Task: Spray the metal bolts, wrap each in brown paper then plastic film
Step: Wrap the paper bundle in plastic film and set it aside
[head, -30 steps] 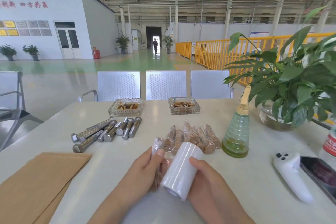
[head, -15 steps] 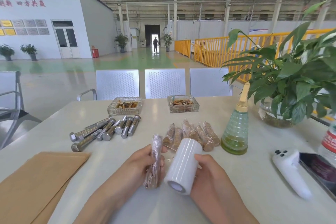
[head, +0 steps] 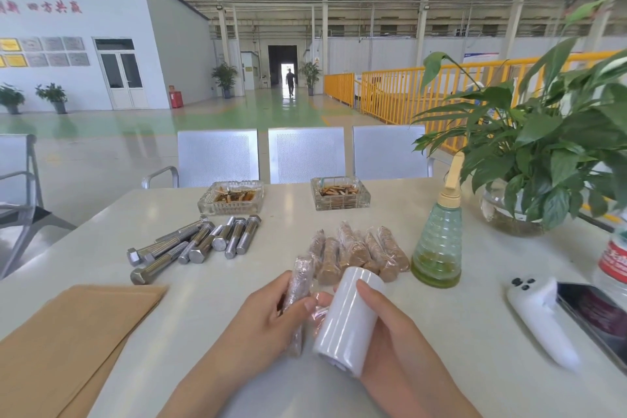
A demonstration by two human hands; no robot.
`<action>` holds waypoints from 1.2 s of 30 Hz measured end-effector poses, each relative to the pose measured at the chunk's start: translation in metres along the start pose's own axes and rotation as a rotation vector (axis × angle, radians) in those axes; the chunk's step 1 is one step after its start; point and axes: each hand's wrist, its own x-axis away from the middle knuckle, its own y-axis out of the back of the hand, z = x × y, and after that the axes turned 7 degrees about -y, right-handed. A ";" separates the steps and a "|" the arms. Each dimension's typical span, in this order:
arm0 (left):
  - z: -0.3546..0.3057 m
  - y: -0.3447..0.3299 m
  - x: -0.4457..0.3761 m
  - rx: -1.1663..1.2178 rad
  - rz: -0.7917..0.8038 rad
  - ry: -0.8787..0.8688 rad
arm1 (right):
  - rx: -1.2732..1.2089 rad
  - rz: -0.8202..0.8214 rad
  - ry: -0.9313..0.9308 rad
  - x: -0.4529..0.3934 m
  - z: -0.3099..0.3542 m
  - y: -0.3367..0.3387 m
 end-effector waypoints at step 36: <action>-0.002 -0.008 -0.001 -0.124 -0.082 -0.044 | 0.128 -0.042 0.133 -0.009 -0.005 -0.004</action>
